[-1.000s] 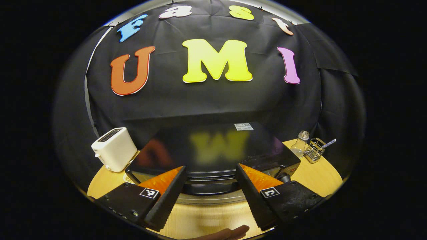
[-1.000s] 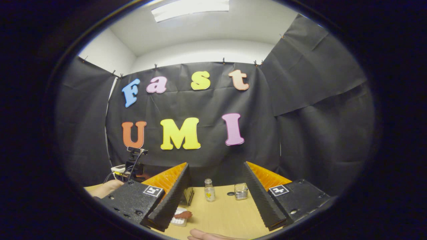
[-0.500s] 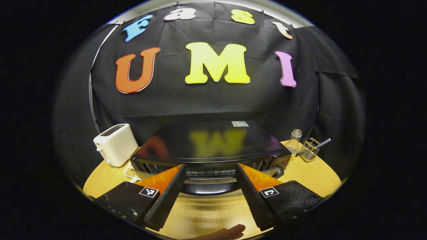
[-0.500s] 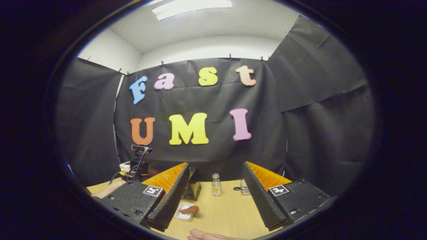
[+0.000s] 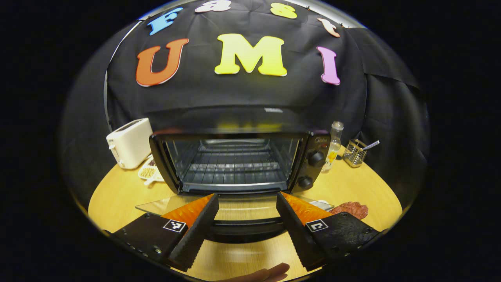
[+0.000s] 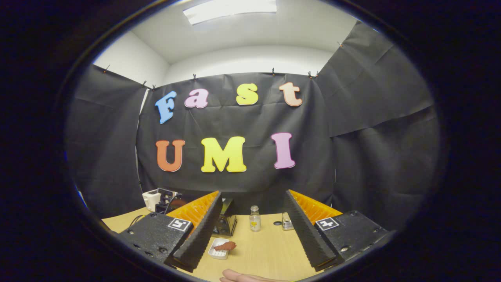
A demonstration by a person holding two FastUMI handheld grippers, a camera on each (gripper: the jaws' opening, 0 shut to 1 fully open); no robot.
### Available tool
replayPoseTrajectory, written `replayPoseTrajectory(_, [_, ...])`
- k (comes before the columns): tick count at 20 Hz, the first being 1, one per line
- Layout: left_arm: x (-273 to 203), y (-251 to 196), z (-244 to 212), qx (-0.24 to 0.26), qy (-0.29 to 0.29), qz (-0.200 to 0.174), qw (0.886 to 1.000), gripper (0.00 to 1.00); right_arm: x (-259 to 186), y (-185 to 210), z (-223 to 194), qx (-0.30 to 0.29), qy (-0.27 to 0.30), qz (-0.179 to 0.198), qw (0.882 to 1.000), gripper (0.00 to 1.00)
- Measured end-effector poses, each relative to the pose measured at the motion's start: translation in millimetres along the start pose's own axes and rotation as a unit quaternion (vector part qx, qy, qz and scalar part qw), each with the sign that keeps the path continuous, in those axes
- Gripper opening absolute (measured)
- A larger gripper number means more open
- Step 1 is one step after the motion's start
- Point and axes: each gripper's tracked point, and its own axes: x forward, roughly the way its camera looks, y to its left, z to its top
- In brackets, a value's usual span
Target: Open the electric oven with the left hand, put the food in, and close the electric oven.
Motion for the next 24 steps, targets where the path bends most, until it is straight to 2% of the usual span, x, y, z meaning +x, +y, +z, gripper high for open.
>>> replayPoseTrajectory(2, [1.0, 1.3, -16.3, -0.005, 0.019, 0.002, 1.000, 0.95, -1.8, 2.5, -1.2, 0.001, 0.003, 0.004, 1.000, 1.00])
replayPoseTrajectory(3, [0.6, 0.8, -20.7, -0.003, 0.019, 0.002, 1.000, 0.95, -1.7, 2.5, -0.1, 0.002, 0.002, 0.005, 1.000, 0.96])
replayPoseTrajectory(4, [0.9, 2.3, -24.4, 0.000, 0.023, 0.004, 1.000, 0.95, -1.8, 2.3, -1.5, 0.003, 0.004, 0.005, 1.000, 1.00])
replayPoseTrajectory(5, [-0.4, 3.0, -28.5, 0.001, 0.031, 0.007, 1.000, 0.95, -1.8, 2.1, -1.0, 0.003, 0.005, 0.005, 1.000, 0.96])
replayPoseTrajectory(8, [0.8, 3.4, -50.5, -0.010, 0.070, 0.010, 0.997, 0.94, -0.9, 0.3, -2.0, 0.007, 0.005, 0.003, 1.000, 0.96])
replayPoseTrajectory(9, [1.7, 4.4, -61.3, -0.017, 0.087, 0.010, 0.996, 0.94, -0.4, 0.2, -2.8, 0.009, 0.007, 0.003, 1.000, 1.00])
replayPoseTrajectory(10, [1.8, 4.9, -72.0, -0.023, 0.104, 0.010, 0.994, 0.94, -0.1, -0.4, -5.1, 0.009, 0.008, 0.004, 1.000, 1.00])
replayPoseTrajectory(12, [4.5, 14.3, -65.7, -0.006, 0.083, 0.019, 0.996, 0.94, -0.3, -1.8, -7.5, 0.008, 0.012, 0.004, 1.000, 1.00])
replayPoseTrajectory(13, [4.2, 13.4, -69.6, -0.001, 0.083, 0.020, 0.996, 0.94, 0.6, -3.0, -9.0, 0.007, 0.014, 0.003, 1.000, 0.96])
replayPoseTrajectory(14, [1.9, 12.8, -70.0, 0.000, 0.081, 0.021, 0.997, 0.94, 1.7, -3.3, -11.6, 0.006, 0.017, 0.002, 1.000, 1.00])
replayPoseTrajectory(15, [1.4, 12.0, -69.3, -0.002, 0.075, 0.020, 0.997, 0.93, 2.9, -2.9, -12.9, 0.006, 0.019, 0.003, 1.000, 0.96])
replayPoseTrajectory(16, [-0.2, 11.8, -69.1, -0.005, 0.069, 0.019, 0.997, 0.94, 4.2, -2.9, -17.2, 0.005, 0.022, 0.003, 1.000, 1.00])
replayPoseTrajectory(17, [-2.5, 11.8, -67.8, -0.010, 0.060, 0.016, 0.998, 0.93, 6.3, -3.0, -21.6, 0.003, 0.027, 0.003, 1.000, 0.96])
replayPoseTrajectory(20, [-15.8, 4.2, -57.5, -0.037, 0.020, -0.014, 0.999, 0.94, 15.9, -2.2, -39.5, -0.005, 0.050, 0.002, 0.999, 0.96])
replayPoseTrajectory(23, [-37.0, 16.2, -37.4, -0.036, -0.029, -0.009, 0.999, 0.95, 28.4, 0.4, -58.8, -0.007, 0.079, 0.005, 0.997, 0.96])
replayPoseTrajectory(24, [-46.0, 18.8, -30.0, -0.033, -0.044, -0.005, 0.998, 0.83, 33.0, 1.0, -66.0, -0.006, 0.089, 0.007, 0.996, 1.00])
